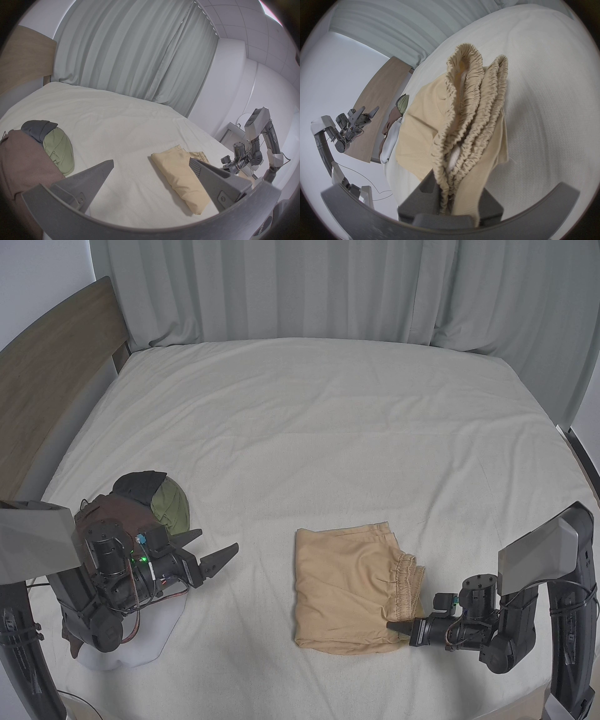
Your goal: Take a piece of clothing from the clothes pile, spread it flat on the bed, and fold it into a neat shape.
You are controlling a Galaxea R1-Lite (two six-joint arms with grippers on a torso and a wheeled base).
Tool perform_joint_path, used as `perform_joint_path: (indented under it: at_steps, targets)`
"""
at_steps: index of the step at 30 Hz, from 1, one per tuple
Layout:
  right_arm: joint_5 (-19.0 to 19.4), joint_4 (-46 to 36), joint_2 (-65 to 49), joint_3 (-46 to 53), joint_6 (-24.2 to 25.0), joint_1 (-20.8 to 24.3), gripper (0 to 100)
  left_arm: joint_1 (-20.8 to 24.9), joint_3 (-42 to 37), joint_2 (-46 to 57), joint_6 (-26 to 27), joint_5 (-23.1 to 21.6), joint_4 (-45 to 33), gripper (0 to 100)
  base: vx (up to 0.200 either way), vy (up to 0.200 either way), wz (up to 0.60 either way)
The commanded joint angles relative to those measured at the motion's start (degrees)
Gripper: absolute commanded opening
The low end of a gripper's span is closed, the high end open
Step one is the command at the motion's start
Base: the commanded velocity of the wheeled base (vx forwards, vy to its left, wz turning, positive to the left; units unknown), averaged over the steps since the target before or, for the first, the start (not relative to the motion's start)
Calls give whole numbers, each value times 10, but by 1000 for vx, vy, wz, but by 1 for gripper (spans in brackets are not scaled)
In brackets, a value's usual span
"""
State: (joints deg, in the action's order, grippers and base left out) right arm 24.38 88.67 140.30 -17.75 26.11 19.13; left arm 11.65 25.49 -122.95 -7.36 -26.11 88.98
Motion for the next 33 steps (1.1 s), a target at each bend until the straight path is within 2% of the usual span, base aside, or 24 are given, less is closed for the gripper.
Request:
perform_joint_path:
  at_steps: [1,9,15,19,30,33]
  targets:
    - [0,1,-6,-1,0,0,0,-1,0,0,0,0,1,100,0,0,0]
    - [0,0,-49,2,1,14,0,-1,-4,4,4,0,1,100,0,0,0]
    - [0,0,-79,1,1,42,0,-1,-5,6,37,2,1,100,0,0,0]
    - [2,0,-93,-2,0,44,0,-1,-7,5,43,2,1,100,0,0,0]
    - [60,-2,-148,-5,-1,43,0,-2,-26,6,54,-1,2,100,0,0,0]
    - [81,-2,-162,-9,-2,42,0,-11,-32,7,84,-1,1,100,0,0,0]
